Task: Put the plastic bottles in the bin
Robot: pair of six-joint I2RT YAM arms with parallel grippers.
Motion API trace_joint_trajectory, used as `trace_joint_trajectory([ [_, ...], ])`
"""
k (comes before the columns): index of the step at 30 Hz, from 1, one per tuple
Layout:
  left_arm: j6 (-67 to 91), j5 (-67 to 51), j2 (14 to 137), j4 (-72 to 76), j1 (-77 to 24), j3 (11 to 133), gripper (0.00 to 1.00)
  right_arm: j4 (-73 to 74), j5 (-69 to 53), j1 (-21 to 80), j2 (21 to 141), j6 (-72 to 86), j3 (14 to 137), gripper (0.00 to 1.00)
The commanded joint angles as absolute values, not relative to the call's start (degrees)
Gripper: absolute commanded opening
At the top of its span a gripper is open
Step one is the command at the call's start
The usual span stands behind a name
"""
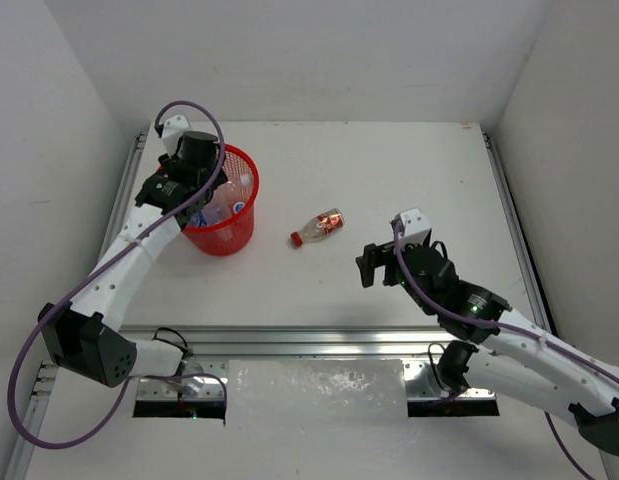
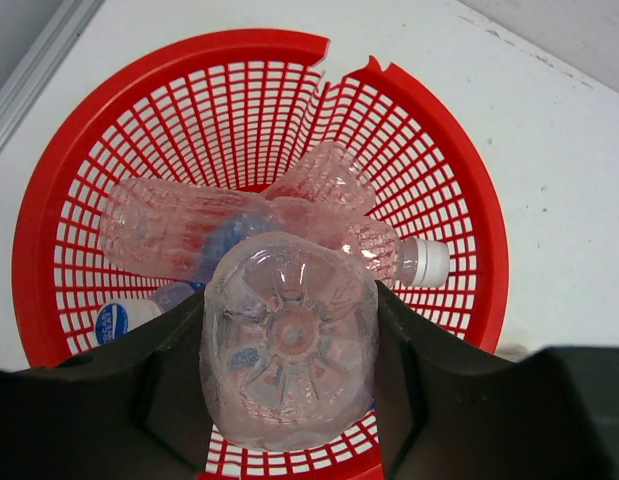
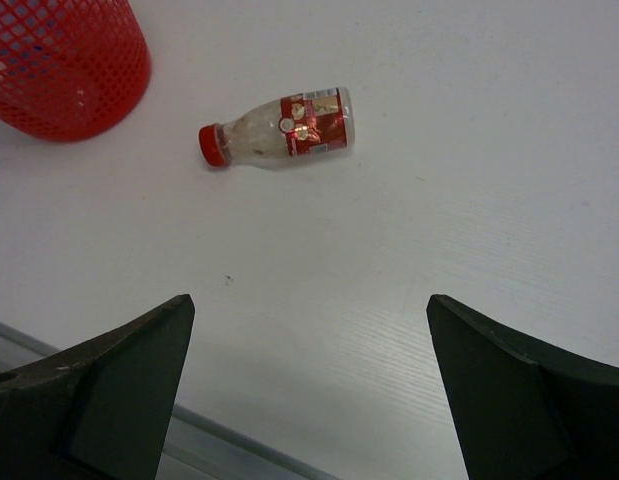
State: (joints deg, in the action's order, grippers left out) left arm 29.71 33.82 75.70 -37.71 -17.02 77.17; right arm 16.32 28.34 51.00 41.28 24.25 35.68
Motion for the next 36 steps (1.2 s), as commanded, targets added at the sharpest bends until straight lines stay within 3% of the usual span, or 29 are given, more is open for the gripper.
trace_joint_trajectory([
  [1,31.46,32.34,74.00,-36.47,-16.52,77.08,0.47,13.10,28.56,50.98,46.66,24.87,37.00,0.99],
  [2,31.38,32.08,74.00,-36.47,-16.52,77.25,0.52,13.01,28.39,50.89,47.97,25.05,38.05,0.99],
  [3,31.46,31.91,73.83,-36.65,-16.52,77.69,0.68,12.66,28.13,50.37,49.38,25.31,38.49,0.99],
  [8,31.20,28.93,71.72,-37.70,-16.52,78.13,0.81,13.44,22.95,45.71,59.22,31.36,42.70,0.99],
  [9,31.11,28.05,70.41,-37.88,-16.52,78.05,0.93,14.49,21.20,44.49,60.72,33.03,43.50,0.99],
  [10,31.03,27.08,69.62,-38.23,-16.52,77.87,0.98,15.02,20.57,42.38,62.21,36.70,44.29,0.99],
  [18,28.92,18.37,58.28,-40.24,-16.52,77.25,1.00,22.49,20.65,40.52,83.82,52.98,60.27,0.99],
  [27,25.58,27.86,48.96,-50.53,-16.52,82.35,1.00,46.66,27.59,40.69,113.54,75.47,91.99,0.99],
  [36,24.08,24.89,44.47,-48.52,-16.52,72.18,1.00,44.48,28.30,40.87,122.86,80.24,95.71,0.99],
])
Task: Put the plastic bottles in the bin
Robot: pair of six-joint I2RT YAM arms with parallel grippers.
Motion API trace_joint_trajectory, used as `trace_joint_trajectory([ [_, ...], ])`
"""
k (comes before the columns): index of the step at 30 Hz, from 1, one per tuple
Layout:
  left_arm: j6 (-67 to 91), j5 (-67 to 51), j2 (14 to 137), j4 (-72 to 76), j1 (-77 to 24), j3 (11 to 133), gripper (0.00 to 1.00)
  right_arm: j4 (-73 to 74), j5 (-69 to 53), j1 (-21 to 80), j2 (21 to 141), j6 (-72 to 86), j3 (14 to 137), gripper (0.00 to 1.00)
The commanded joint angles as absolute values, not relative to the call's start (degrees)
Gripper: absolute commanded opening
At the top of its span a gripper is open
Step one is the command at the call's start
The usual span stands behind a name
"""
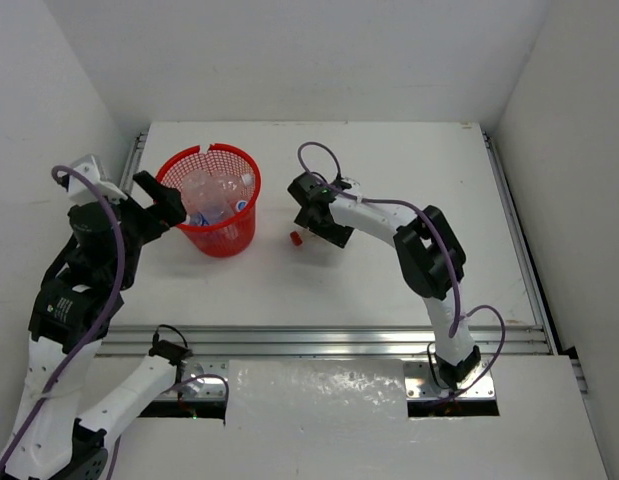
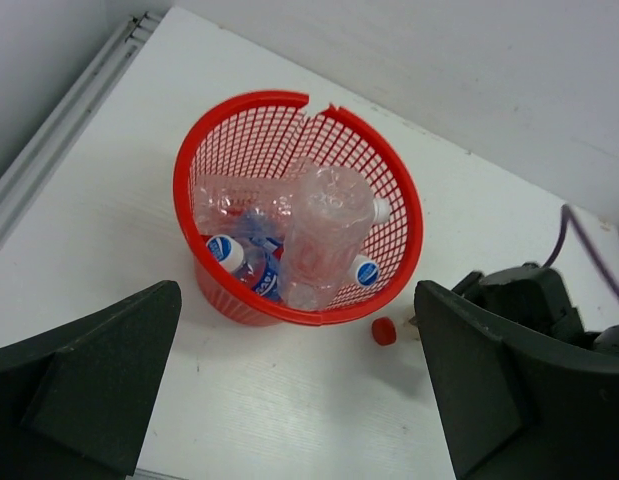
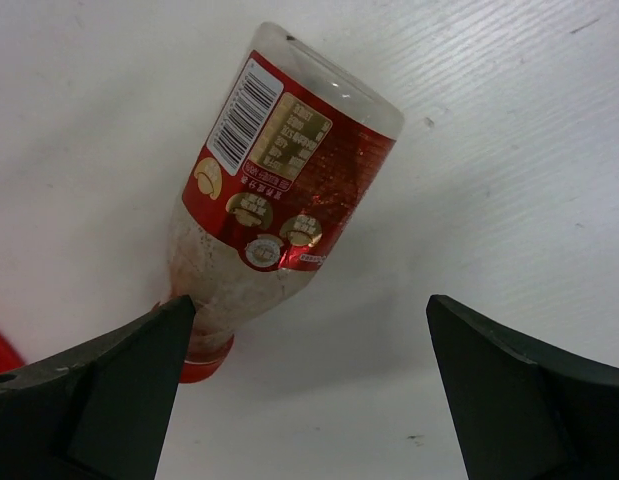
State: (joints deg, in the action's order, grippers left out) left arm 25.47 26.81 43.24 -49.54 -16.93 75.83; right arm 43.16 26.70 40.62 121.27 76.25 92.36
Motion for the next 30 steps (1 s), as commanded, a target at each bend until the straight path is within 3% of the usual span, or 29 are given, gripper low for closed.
trace_joint_trajectory([
  [1,24.17,24.09,44.30,-47.47,-16.52,71.38,1.00,44.65,28.13,40.87,123.65,80.85,95.97,0.99],
  [9,23.03,14.24,43.95,-42.54,-16.52,65.92,1.00,35.25,28.21,39.64,126.04,77.96,94.13,0.98],
  [15,21.53,14.06,43.33,-42.10,-16.52,65.13,1.00,24.97,29.35,39.11,119.27,76.99,85.87,0.98],
  [30,19.42,14.94,42.36,-42.36,-16.52,64.16,1.00,31.64,26.19,39.20,115.49,83.31,90.35,0.99],
])
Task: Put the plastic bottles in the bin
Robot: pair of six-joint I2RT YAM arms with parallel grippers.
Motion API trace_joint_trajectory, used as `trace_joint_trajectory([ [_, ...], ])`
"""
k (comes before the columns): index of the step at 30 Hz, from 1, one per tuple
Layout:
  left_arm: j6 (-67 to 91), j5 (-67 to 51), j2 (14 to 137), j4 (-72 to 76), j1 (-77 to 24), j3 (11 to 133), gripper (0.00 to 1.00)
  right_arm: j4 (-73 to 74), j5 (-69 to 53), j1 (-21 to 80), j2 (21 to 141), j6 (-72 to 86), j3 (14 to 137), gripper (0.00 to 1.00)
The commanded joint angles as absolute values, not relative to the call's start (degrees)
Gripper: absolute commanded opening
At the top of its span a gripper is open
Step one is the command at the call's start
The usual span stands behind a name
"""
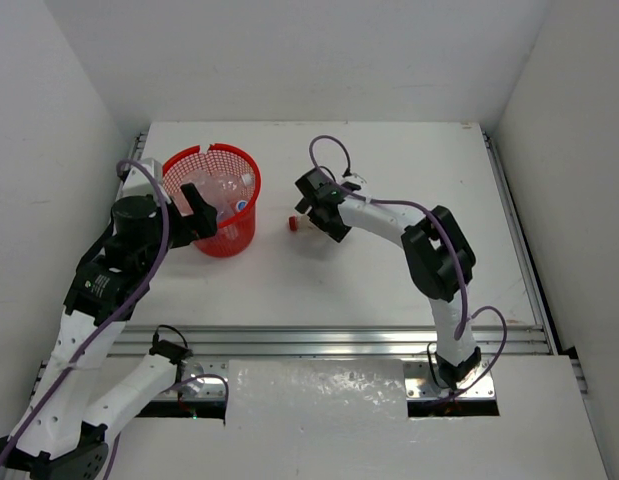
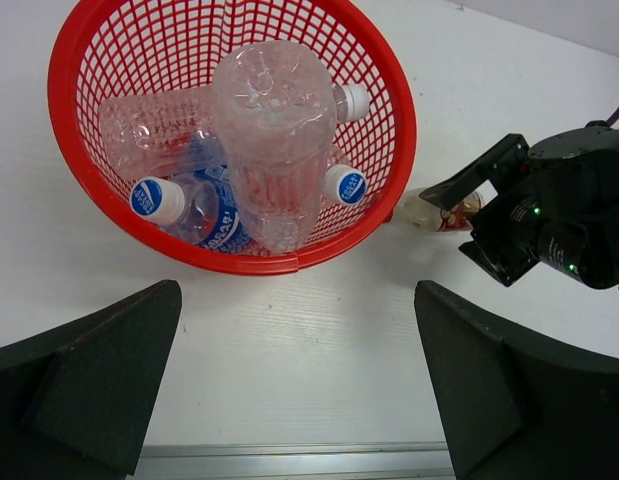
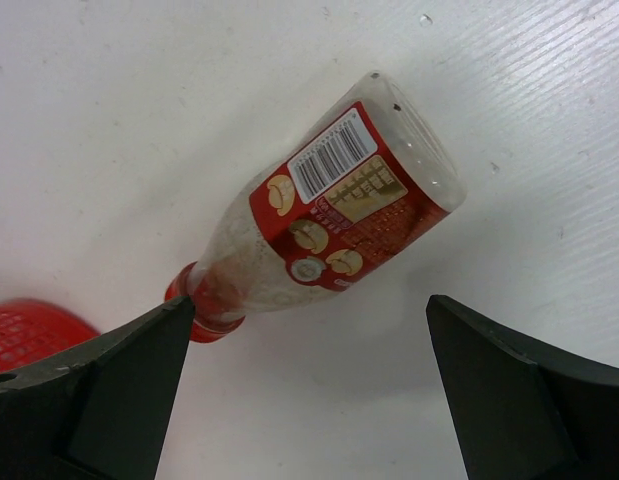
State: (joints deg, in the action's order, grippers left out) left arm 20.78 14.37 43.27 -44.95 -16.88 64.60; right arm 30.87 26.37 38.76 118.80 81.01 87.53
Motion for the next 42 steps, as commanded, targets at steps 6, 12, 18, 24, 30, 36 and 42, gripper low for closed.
trace_joint_trajectory([
  [6,19.34,14.50,42.54,-41.57,-16.52,62.76,1.00,42.86,26.54,39.11,121.28,94.03,98.95,0.99],
  [12,19.07,14.33,41.66,-40.69,-16.61,61.52,1.00,43.51,24.71,38.06,128.93,97.82,105.91,0.99],
  [18,19.07,13.54,40.96,-40.34,-16.61,60.56,1.00,50.10,21.18,37.09,134.21,100.89,111.10,0.99],
  [24,18.90,13.01,41.84,-40.87,-16.61,61.35,1.00,41.50,20.04,34.54,128.77,97.39,99.34,0.53],
  [30,19.86,4.42,42.53,-39.82,-16.61,62.31,1.00,23.86,17.42,34.10,117.02,71.28,87.82,0.15],
  [36,21.79,-24.04,45.00,-32.44,-16.87,59.77,1.00,-8.42,-1.56,34.19,96.56,37.25,60.79,0.10],
  [42,27.06,-34.45,44.82,-23.12,-17.40,57.31,1.00,-15.56,-17.72,36.03,77.02,20.67,43.71,0.10],
])
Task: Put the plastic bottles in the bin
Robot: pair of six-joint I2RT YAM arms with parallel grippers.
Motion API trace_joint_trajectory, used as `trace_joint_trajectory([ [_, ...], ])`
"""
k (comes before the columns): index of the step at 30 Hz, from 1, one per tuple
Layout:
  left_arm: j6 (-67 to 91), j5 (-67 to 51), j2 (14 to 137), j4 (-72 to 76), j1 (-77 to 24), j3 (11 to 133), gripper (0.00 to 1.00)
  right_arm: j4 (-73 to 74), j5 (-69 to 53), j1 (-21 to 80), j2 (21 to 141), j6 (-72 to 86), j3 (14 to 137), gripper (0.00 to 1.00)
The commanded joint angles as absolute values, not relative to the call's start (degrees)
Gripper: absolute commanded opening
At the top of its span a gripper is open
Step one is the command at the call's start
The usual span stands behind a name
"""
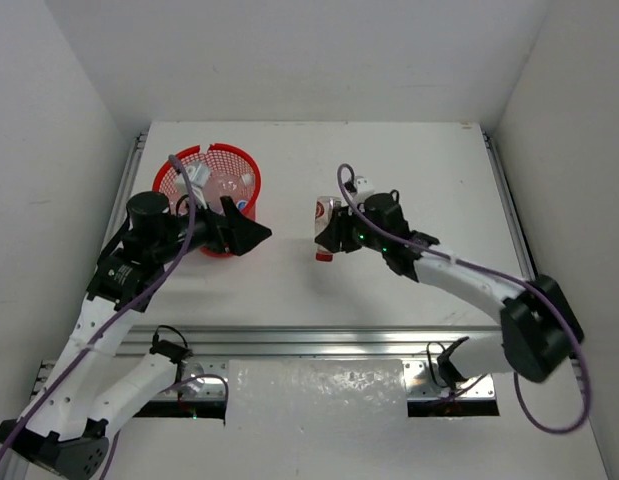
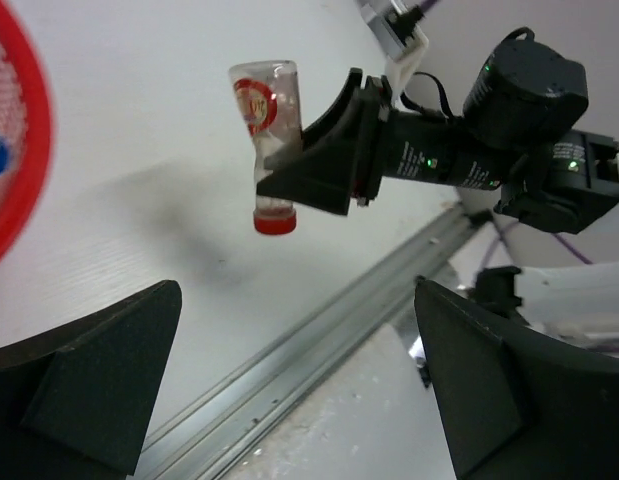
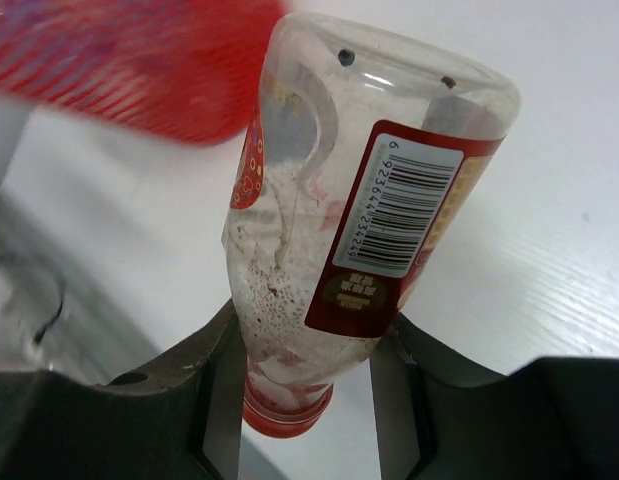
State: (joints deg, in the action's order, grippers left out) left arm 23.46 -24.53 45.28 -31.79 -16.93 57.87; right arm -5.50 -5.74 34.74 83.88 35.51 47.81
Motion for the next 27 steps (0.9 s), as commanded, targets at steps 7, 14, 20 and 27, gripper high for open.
trace_joint_trajectory([
  [7,32.16,-29.64,47.55,-16.01,-23.98,55.28,1.00,-12.65,-17.93,46.40,64.26,14.24,41.40,0.10],
  [14,35.24,-18.21,50.36,-17.83,-32.96,56.42,1.00,-13.53,-15.83,50.53,60.73,14.59,42.80,0.11],
  [20,37.17,-17.23,50.54,-16.08,-33.13,55.11,0.95,-13.88,-16.09,53.08,62.40,14.50,45.61,0.11],
  [27,37.97,-21.18,53.17,-14.68,-33.31,56.51,0.53,-14.41,-13.27,55.02,63.89,15.56,49.48,0.11],
])
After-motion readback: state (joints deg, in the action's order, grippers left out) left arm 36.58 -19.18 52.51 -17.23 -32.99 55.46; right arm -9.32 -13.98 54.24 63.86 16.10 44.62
